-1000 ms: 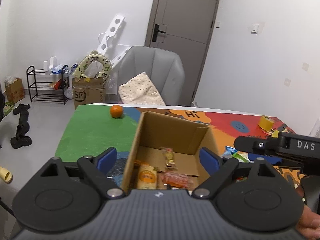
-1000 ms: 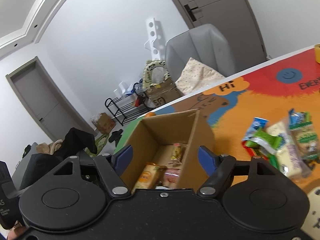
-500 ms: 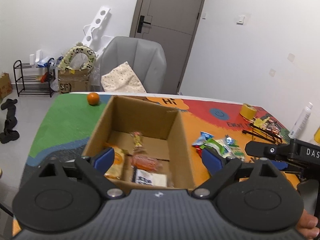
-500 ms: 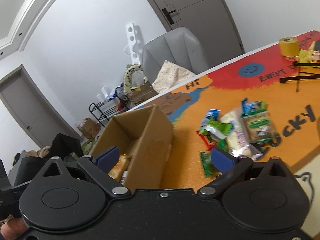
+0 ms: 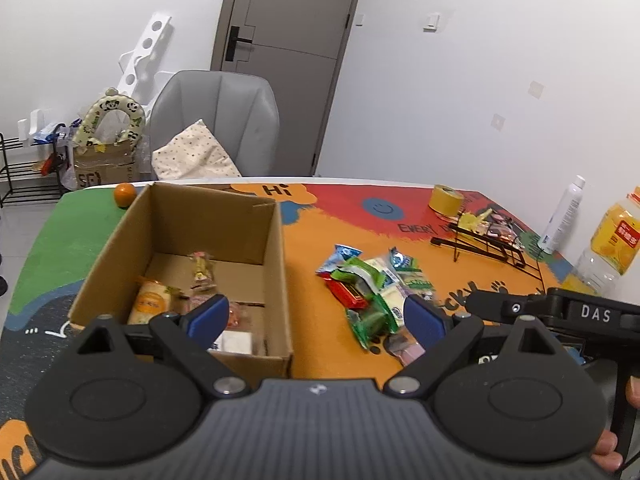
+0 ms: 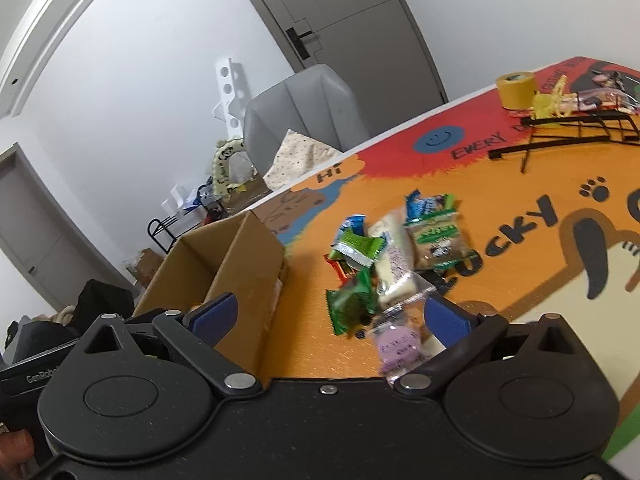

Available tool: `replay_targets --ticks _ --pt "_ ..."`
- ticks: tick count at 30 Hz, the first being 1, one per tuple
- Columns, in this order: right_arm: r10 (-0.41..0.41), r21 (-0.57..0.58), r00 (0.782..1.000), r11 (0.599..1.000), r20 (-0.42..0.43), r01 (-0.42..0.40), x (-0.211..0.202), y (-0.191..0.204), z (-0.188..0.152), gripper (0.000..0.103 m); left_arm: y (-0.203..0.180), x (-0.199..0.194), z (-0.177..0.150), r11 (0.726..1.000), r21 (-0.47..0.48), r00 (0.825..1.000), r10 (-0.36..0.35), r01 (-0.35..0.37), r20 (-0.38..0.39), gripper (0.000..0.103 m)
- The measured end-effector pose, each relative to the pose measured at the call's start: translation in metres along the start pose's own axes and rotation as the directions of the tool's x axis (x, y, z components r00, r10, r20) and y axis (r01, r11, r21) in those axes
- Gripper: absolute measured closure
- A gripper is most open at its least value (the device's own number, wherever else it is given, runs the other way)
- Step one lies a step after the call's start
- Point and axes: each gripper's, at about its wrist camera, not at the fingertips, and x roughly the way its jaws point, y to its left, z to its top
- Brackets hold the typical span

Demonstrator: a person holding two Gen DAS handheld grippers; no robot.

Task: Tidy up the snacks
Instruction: 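Withdraw both tools from the box back toward the remaining snack pile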

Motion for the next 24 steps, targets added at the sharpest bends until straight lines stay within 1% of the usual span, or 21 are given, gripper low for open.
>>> replay_targets --ticks 5,9,11,12,13,15,17,19,20,23,24 --pt "-0.001 0.007 1.000 1.000 -0.004 0.001 0.002 -0.004 -0.005 0.001 -0.005 0.000 -0.004 1.000 0.009 1.000 0.000 0.000 0.005 0.009" --pt "-0.007 -0.020 1.000 1.000 -0.013 0.007 -0.001 -0.003 -0.012 0.001 -0.014 0.003 -0.007 0.998 0.029 0.999 -0.047 0.047 -0.005 0.010" --pt "-0.015 -0.029 1.000 0.999 -0.014 0.015 -0.002 -0.005 -0.015 0.003 -0.020 0.007 -0.010 0.998 0.037 0.998 -0.057 0.057 -0.010 0.010" --pt "-0.019 -0.031 1.000 0.999 -0.018 0.018 -0.003 -0.008 -0.017 0.005 -0.023 0.010 -0.013 0.998 0.038 0.998 -0.057 0.057 -0.014 0.010" --pt "-0.021 -0.031 0.999 0.999 -0.025 0.021 -0.002 -0.010 -0.018 0.010 -0.025 0.012 -0.014 0.997 0.039 0.998 -0.061 0.062 -0.018 0.010" --pt "-0.026 -0.031 0.999 0.999 -0.034 0.025 -0.001 -0.015 -0.021 0.016 -0.031 0.017 -0.018 0.995 0.048 0.996 -0.081 0.083 -0.028 0.012" --pt "-0.033 -0.028 0.999 0.999 -0.043 0.032 0.002 -0.020 -0.024 0.019 -0.037 0.022 -0.020 0.992 0.065 0.994 -0.102 0.104 -0.039 0.014" --pt "-0.034 -0.018 0.998 0.999 -0.052 0.033 0.007 -0.025 -0.025 0.023 -0.043 0.027 -0.023 0.989 0.086 0.992 -0.115 0.118 -0.046 0.019" --pt "-0.033 -0.016 0.998 0.999 -0.059 0.032 0.009 -0.027 -0.026 0.024 -0.045 0.030 -0.024 0.988 0.092 0.992 -0.117 0.121 -0.053 0.024" --pt "-0.036 -0.010 0.996 0.999 -0.077 0.035 0.019 -0.032 -0.029 0.024 -0.048 0.043 -0.027 0.987 0.091 0.988 -0.128 0.136 -0.088 0.041" --pt "-0.033 -0.004 0.996 0.999 -0.084 0.033 0.023 -0.033 -0.030 0.026 -0.048 0.046 -0.028 0.987 0.087 0.987 -0.128 0.136 -0.098 0.047"
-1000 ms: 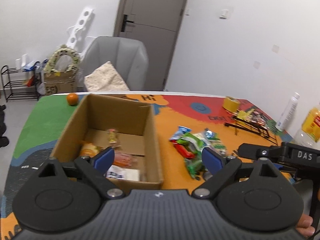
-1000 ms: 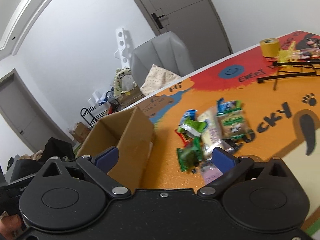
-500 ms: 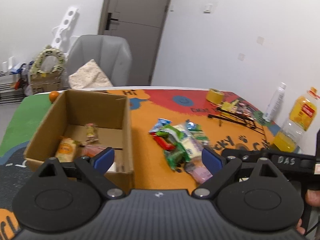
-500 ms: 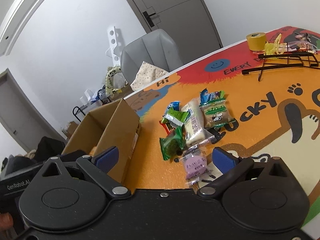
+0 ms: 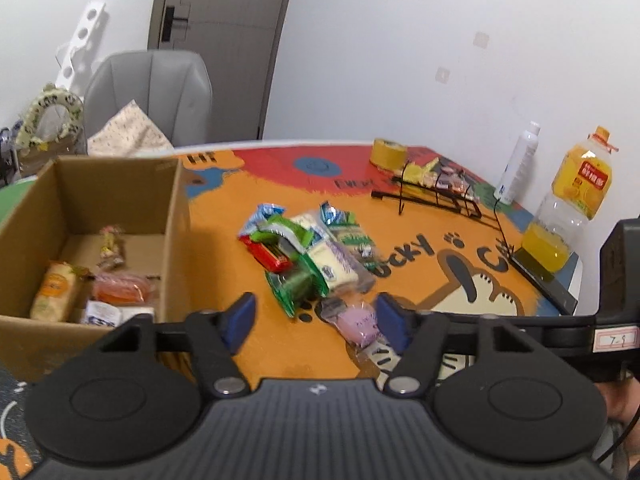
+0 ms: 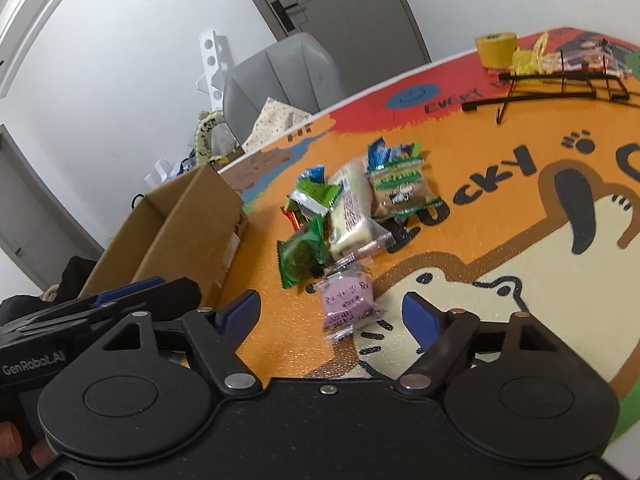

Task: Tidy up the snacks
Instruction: 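Withdraw both tools from the box back toward the remaining snack pile, then close right tool on the pink packet while left tool moves toward the green packet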

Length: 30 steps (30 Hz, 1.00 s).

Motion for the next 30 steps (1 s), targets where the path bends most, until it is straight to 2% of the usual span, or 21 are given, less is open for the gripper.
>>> replay_targets --ticks 2,5,6,8,10,20,22,24,27,29,30 --pt "0.006 0.006 1.000 1.000 -0.014 -0.006 0.008 -0.002 0.000 0.028 0.000 0.007 -0.001 1.000 0.007 1.000 0.000 0.000 -0.016 0.054" --pt "0.006 0.008 1.000 1.000 -0.018 -0.006 0.018 -0.004 0.001 0.029 0.001 0.014 -0.002 1.000 0.017 1.000 -0.001 0.001 -0.022 0.056" --pt "0.003 0.009 1.000 1.000 -0.022 -0.003 0.022 -0.004 0.001 0.032 0.002 0.016 -0.002 1.000 0.015 1.000 -0.001 0.001 -0.022 0.056" --pt "-0.001 0.006 0.999 1.000 -0.034 0.001 0.030 -0.005 0.000 0.040 0.004 0.020 -0.004 1.000 0.012 1.000 -0.002 0.002 -0.026 0.056" --pt "-0.012 -0.002 0.999 1.000 -0.042 0.012 0.036 -0.006 -0.001 0.064 0.007 0.023 -0.004 1.000 0.013 1.000 -0.003 0.003 -0.029 0.056" --pt "-0.014 0.011 1.000 1.000 -0.027 0.014 0.025 -0.018 0.001 0.080 0.006 0.048 -0.007 1.000 0.015 0.999 -0.026 0.026 -0.044 0.056" --pt "-0.018 0.012 0.999 1.000 -0.027 0.018 0.021 -0.021 0.001 0.086 0.004 0.053 -0.007 1.000 0.016 0.999 -0.023 0.023 -0.044 0.056" --pt "-0.031 0.012 0.999 0.999 -0.025 0.032 0.018 -0.023 0.003 0.086 0.003 0.059 -0.006 1.000 0.022 0.999 -0.010 0.011 -0.046 0.055" --pt "-0.033 0.007 0.999 0.999 -0.003 0.033 0.014 -0.024 0.007 0.078 0.003 0.068 -0.005 1.000 0.008 0.999 0.013 -0.013 -0.048 0.053" --pt "-0.025 -0.007 1.000 1.000 -0.001 0.025 0.016 -0.022 0.008 0.065 0.005 0.072 -0.003 1.000 -0.008 0.999 0.022 -0.022 -0.047 0.050" --pt "-0.023 -0.016 1.000 1.000 -0.004 0.023 0.018 -0.021 0.008 0.053 0.006 0.073 -0.002 1.000 -0.016 0.999 0.020 -0.021 -0.047 0.046"
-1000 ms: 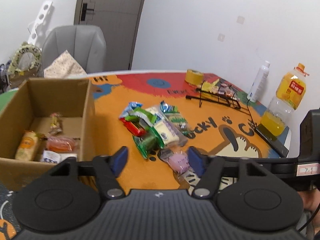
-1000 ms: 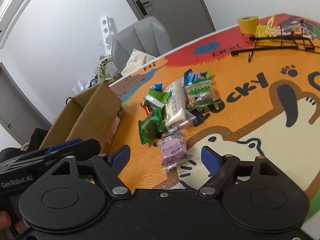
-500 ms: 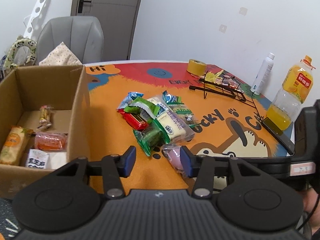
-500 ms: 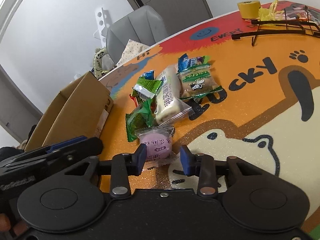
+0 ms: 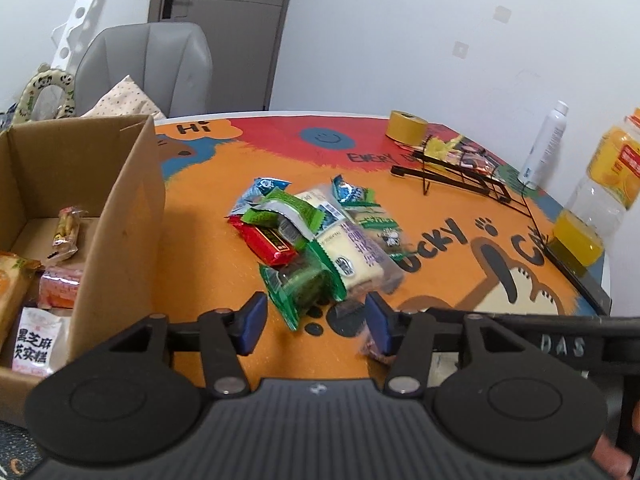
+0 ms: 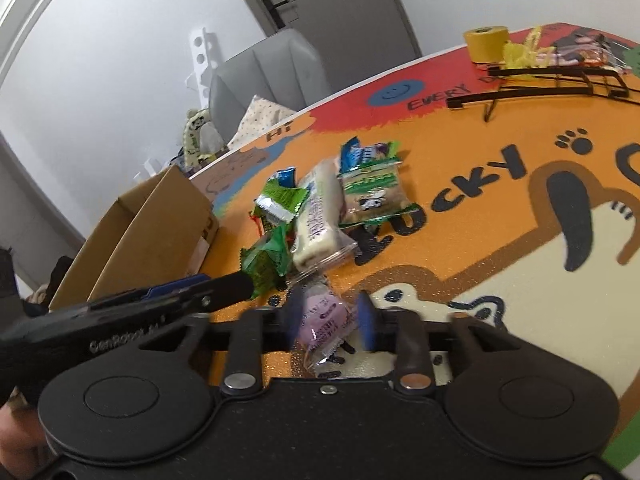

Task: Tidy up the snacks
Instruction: 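Close right tool on the pink packet while left tool moves toward the green packet, then close left tool on the green packet while right tool holds the pink packet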

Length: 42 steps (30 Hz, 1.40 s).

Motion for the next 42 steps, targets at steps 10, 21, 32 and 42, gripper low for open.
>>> replay_targets --ticks 10,21,32,42 --pt "0.005 -0.061 1.000 0.998 -0.001 -0.005 0.021 0.001 -0.005 0.034 0.010 0.001 0.002 0.997 -0.021 0.997 0.072 -0.072 0.021 0.044" --pt "-0.019 -0.117 1.000 0.993 -0.016 0.017 0.017 -0.005 -0.004 0.069 -0.003 0.022 0.004 0.997 -0.037 0.997 0.070 -0.069 0.027 0.028" --pt "-0.057 -0.088 0.998 0.994 0.014 0.058 0.011 -0.022 -0.002 0.068 -0.003 0.037 0.004 0.992 -0.075 0.992 0.108 -0.103 0.071 0.032" --pt "-0.121 -0.188 0.993 0.975 0.011 0.121 0.009 -0.002 -0.010 0.064 0.012 0.029 -0.004 0.990 -0.140 0.999 0.039 -0.033 0.036 0.066"
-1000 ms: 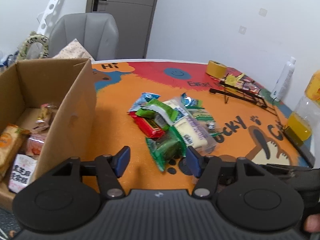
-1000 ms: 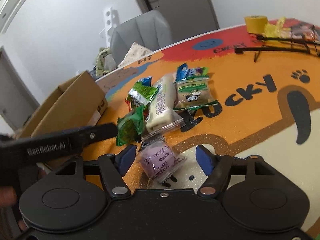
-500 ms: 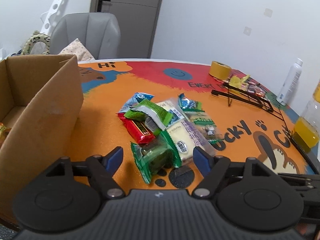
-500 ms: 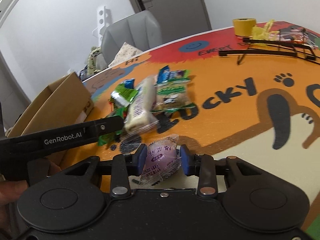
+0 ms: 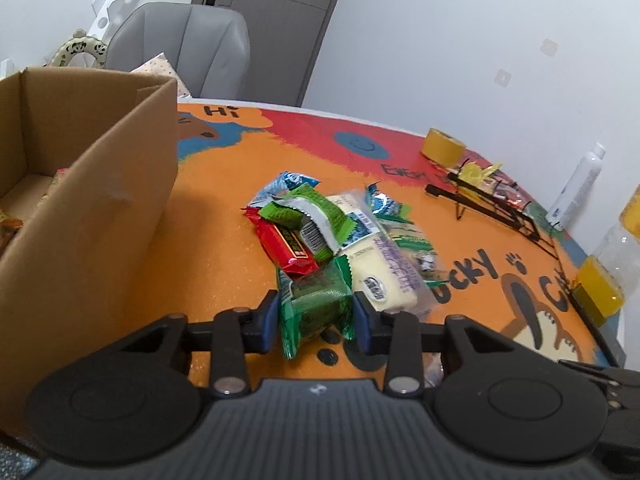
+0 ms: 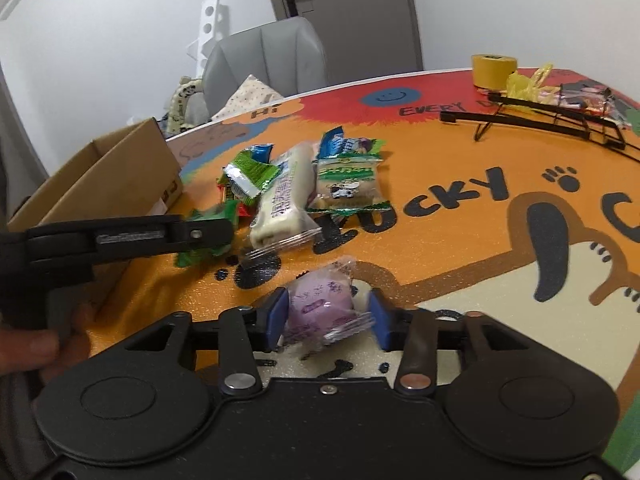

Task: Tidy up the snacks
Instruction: 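Close left tool on the green packet while right tool holds the pink packet, then carry the green packet with left tool while right tool carries the pink packet to the box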

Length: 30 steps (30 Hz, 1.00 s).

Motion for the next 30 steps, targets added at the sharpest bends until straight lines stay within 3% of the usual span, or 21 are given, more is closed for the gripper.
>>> replay_targets --ticks 8,9,10,30 --pt "0.010 0.016 1.000 1.000 0.017 -0.010 -0.019 0.010 -0.002 0.069 -0.006 -0.034 -0.001 1.000 0.025 0.999 -0.019 0.019 0.025 0.066" --pt "0.008 0.017 1.000 1.000 0.023 -0.008 -0.022 0.011 -0.001 0.074 -0.006 -0.039 -0.001 0.999 0.029 0.999 -0.023 0.022 0.032 0.066" --pt "0.008 0.021 1.000 1.000 0.029 -0.009 -0.026 0.012 -0.001 0.085 -0.007 -0.043 -0.001 0.999 0.033 0.999 -0.024 0.022 0.039 0.066" --pt "0.058 0.035 0.995 0.997 0.077 -0.061 -0.052 0.036 0.011 0.086 0.010 -0.114 0.003 0.999 0.045 0.993 -0.011 0.006 0.120 0.066"
